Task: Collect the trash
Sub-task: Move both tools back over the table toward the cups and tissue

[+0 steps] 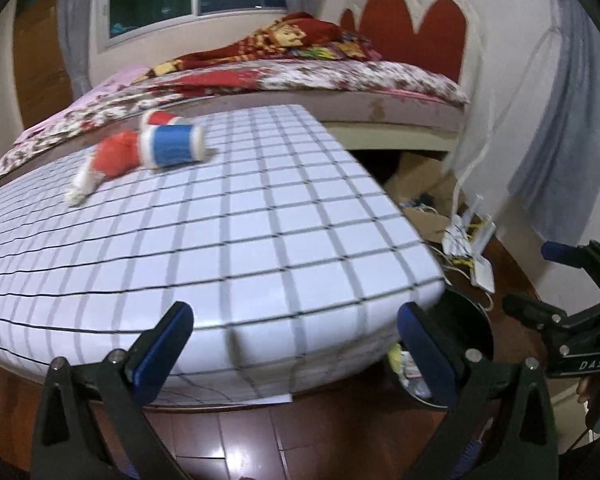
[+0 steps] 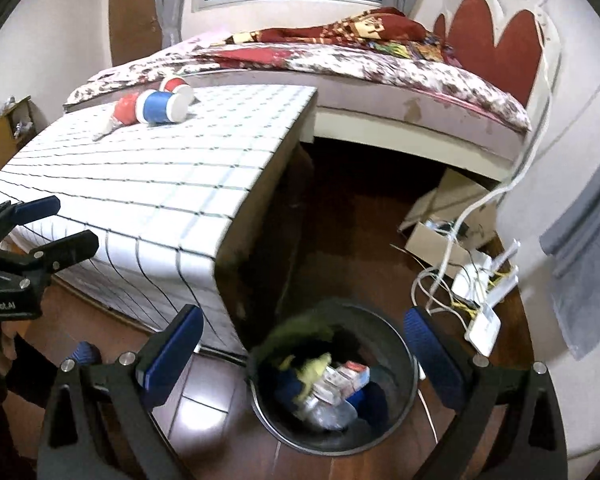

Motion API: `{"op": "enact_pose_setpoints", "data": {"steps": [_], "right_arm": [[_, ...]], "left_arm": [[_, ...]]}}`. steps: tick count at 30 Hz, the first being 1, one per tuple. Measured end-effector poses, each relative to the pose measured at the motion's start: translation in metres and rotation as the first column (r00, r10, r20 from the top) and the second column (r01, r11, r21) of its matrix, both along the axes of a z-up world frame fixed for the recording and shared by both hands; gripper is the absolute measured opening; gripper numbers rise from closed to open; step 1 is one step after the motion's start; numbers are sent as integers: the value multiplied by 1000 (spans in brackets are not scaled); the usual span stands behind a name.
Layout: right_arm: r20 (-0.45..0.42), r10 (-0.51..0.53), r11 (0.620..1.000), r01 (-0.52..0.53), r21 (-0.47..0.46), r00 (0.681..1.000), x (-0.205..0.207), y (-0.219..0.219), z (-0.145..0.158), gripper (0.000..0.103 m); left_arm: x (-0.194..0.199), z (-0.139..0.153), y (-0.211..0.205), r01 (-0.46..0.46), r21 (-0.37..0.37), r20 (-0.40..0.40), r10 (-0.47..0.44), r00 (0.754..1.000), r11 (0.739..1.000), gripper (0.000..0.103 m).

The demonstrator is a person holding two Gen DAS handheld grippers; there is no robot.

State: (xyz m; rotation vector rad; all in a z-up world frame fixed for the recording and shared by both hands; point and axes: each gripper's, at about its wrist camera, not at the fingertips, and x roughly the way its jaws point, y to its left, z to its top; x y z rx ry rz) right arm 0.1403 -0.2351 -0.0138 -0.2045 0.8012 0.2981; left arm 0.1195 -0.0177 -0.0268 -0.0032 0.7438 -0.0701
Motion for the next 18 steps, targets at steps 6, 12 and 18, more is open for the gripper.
{"op": "enact_pose_setpoints", "data": {"steps": [6, 12, 18], "right_arm": [[65, 28, 999, -30, 39, 998, 15, 41, 16, 102], [109, 63, 992, -74, 102, 992, 32, 86, 33, 102], [79, 71, 981, -84, 174, 994, 58, 129, 33, 102]], "left_arm": [[5, 3, 52, -92, 5, 14, 92, 996, 996, 102], [19, 7, 101, -175, 15, 37, 175, 984, 984, 102], [35, 9, 149, -233, -7, 41, 233, 972, 972, 102]]}}
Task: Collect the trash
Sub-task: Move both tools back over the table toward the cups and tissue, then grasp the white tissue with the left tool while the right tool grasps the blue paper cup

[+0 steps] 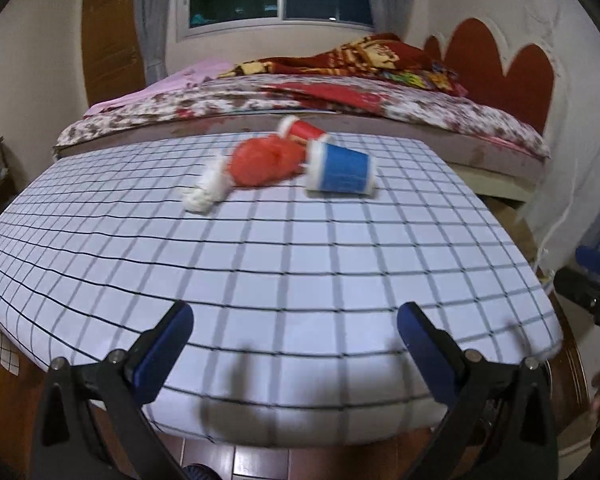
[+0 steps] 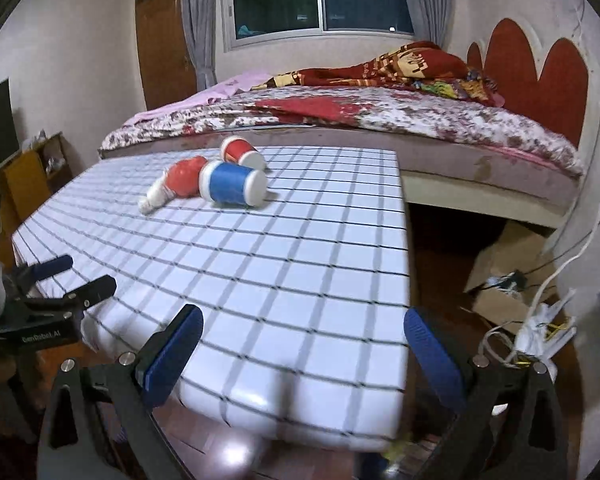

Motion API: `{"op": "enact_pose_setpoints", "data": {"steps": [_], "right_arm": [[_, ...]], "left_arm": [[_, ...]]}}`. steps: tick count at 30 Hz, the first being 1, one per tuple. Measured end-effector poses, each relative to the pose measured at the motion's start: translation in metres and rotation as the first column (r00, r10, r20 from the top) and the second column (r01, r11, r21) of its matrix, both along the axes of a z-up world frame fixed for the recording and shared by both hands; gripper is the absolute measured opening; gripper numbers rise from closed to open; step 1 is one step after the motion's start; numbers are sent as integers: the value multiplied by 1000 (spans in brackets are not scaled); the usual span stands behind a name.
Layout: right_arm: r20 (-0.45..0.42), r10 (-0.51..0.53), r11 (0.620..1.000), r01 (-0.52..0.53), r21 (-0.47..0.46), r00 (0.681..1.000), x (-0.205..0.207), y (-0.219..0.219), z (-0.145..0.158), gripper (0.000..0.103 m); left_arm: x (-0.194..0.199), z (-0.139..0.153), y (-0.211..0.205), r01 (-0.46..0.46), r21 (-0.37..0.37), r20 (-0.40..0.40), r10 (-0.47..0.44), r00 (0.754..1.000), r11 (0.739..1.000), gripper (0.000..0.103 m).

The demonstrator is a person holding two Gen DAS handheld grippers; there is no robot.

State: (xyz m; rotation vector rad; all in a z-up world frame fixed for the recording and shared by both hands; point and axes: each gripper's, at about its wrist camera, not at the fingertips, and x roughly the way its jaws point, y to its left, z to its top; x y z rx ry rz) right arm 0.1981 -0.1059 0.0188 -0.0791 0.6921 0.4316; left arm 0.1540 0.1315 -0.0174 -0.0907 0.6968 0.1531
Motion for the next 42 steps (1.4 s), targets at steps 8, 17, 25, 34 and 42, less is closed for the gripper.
{"op": "enact_pose_setpoints", "data": {"steps": [8, 17, 25, 34, 42], "right_arm": [[-9, -22, 1000, 22, 4, 1000, 31, 57, 1, 102], [-78, -29, 999, 31, 25, 997, 96, 141, -13, 102], [-142, -65, 998, 68, 12, 988, 155, 184, -30, 102], [-184, -129, 992, 124, -38, 974, 196, 200, -49, 102], [-172, -93, 995, 87, -42, 981, 202, 188, -49, 88]], "left_arm": [[26, -2, 70, -68, 9, -5, 68, 998, 998, 92], [78, 0, 116, -60, 44, -7, 61, 998, 997, 92], [116, -13, 136, -35, 46, -21, 36, 999, 998, 90], [156, -27, 139, 26, -7, -67, -27, 997, 1000, 86], [181, -38, 131, 49, -12, -145, -50, 988, 999, 55]]}}
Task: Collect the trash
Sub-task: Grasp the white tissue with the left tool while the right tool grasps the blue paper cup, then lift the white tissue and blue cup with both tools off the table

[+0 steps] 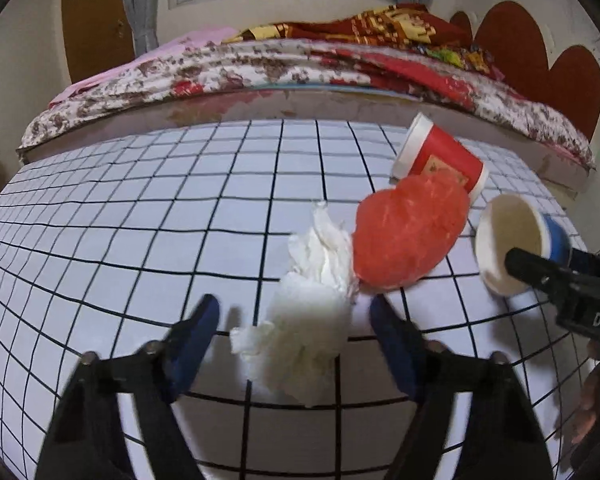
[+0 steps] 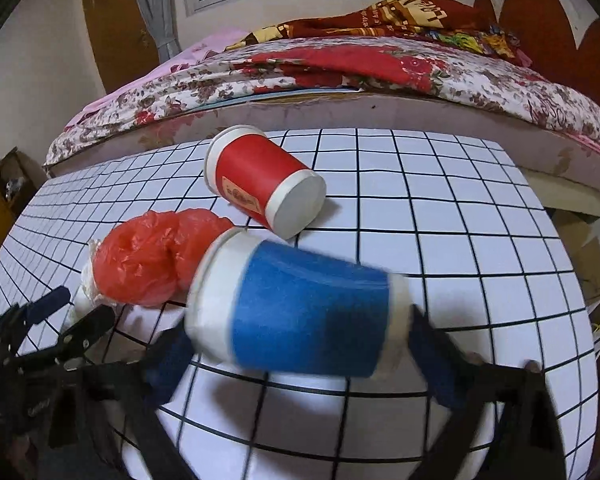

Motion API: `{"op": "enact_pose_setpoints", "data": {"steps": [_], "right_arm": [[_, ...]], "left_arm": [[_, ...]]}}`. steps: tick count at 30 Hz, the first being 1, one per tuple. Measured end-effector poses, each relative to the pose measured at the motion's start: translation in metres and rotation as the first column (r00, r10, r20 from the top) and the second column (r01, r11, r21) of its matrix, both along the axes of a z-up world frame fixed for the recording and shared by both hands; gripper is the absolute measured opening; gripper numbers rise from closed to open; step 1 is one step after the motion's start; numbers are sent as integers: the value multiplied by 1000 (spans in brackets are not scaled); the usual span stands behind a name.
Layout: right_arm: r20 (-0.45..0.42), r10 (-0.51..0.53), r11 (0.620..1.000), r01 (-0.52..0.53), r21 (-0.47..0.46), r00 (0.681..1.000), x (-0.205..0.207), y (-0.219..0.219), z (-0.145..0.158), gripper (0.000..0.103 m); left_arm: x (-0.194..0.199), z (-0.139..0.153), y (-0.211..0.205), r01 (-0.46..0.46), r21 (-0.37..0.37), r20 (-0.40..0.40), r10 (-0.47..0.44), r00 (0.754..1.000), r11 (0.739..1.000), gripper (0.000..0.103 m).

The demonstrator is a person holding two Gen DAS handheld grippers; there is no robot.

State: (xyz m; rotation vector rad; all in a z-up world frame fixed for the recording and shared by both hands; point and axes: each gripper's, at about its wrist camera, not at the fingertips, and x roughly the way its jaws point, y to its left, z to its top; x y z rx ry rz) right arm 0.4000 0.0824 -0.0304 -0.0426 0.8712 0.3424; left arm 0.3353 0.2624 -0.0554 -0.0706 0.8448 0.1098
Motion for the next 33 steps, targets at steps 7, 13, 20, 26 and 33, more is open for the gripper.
{"op": "enact_pose_setpoints", "data": {"steps": [7, 13, 20, 26, 33], "right_arm": [[45, 49, 999, -49, -16, 998, -17, -15, 8, 88], [95, 82, 996, -79, -33, 992, -47, -34, 23, 88], [134, 84, 996, -81, -24, 987, -91, -71, 44, 88], [157, 76, 996, -69, -50, 985, -122, -98, 55, 88], [177, 55, 998, -48, -44, 983, -152, -136, 69, 88]], "left_arm": [[-28, 5, -7, 38, -32, 28, -37, 999, 999, 35], [-54, 20, -20, 53, -30, 60, -51, 997, 998, 35], [-85, 42, -45, 83, -27, 107, -80, 991, 996, 35], [-104, 48, -68, 94, -58, 127, -86, 988, 994, 35], [-122, 59, -98, 134, -58, 149, -124, 981, 989, 35]]}}
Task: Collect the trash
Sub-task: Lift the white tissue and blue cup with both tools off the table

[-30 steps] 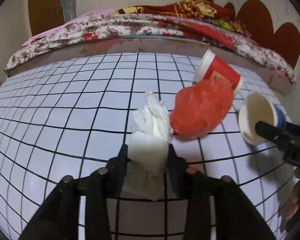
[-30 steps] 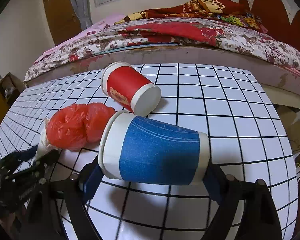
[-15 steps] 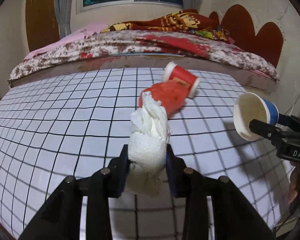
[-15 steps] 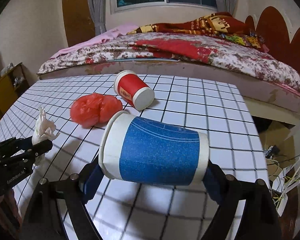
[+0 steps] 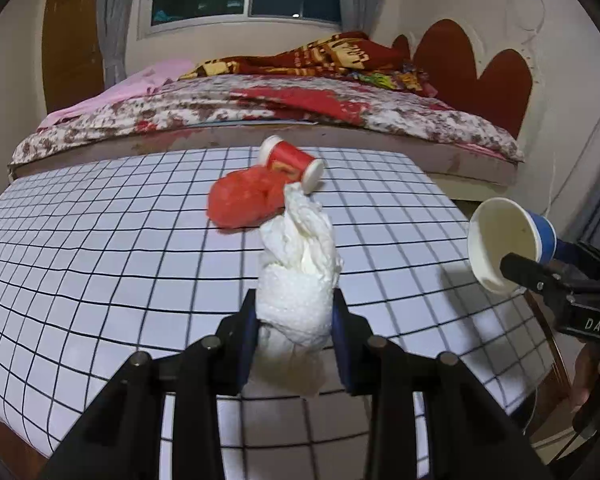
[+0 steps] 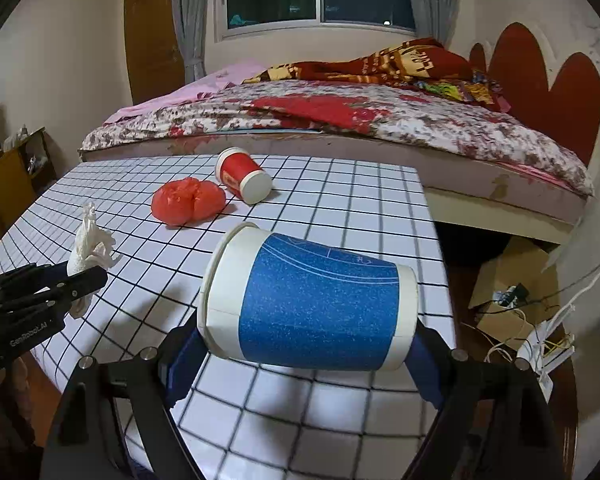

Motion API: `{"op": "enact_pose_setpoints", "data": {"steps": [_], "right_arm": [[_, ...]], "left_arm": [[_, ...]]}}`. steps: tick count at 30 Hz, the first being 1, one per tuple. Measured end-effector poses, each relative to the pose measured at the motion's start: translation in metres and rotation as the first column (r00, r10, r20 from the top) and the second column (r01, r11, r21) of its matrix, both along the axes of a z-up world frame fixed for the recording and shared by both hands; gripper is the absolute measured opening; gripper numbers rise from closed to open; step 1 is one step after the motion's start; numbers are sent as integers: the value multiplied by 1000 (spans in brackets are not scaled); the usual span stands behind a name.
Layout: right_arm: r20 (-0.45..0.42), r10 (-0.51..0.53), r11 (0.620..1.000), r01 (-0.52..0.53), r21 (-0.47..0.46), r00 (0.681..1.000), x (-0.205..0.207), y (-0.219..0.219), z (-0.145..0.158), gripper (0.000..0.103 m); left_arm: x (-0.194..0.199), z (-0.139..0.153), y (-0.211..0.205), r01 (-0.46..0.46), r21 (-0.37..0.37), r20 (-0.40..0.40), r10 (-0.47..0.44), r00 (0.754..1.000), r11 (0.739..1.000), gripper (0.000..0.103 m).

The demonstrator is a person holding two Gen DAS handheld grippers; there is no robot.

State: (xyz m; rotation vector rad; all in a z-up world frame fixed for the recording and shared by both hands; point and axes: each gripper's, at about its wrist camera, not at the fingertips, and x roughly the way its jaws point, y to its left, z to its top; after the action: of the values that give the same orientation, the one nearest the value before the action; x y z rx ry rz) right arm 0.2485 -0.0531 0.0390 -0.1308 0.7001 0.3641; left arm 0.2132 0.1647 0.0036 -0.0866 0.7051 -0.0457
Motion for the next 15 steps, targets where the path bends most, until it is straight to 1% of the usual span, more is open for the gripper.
{"op": "enact_pose_setpoints", "data": {"steps": [7, 10, 15], "right_arm": [[28, -6, 1000, 7, -16, 1000, -29, -32, 7, 88], [30, -16, 1000, 16, 6, 999, -40, -48, 7, 88], [9, -36, 998, 35, 61, 999, -53, -77, 7, 88]], "left_arm": [[-21, 5, -26, 30, -3, 18, -30, 999, 1000, 35], [-27, 5, -38, 46, -3, 19, -46, 999, 999, 35], [-36, 3, -64, 83, -6, 14, -83, 996, 997, 35]]}}
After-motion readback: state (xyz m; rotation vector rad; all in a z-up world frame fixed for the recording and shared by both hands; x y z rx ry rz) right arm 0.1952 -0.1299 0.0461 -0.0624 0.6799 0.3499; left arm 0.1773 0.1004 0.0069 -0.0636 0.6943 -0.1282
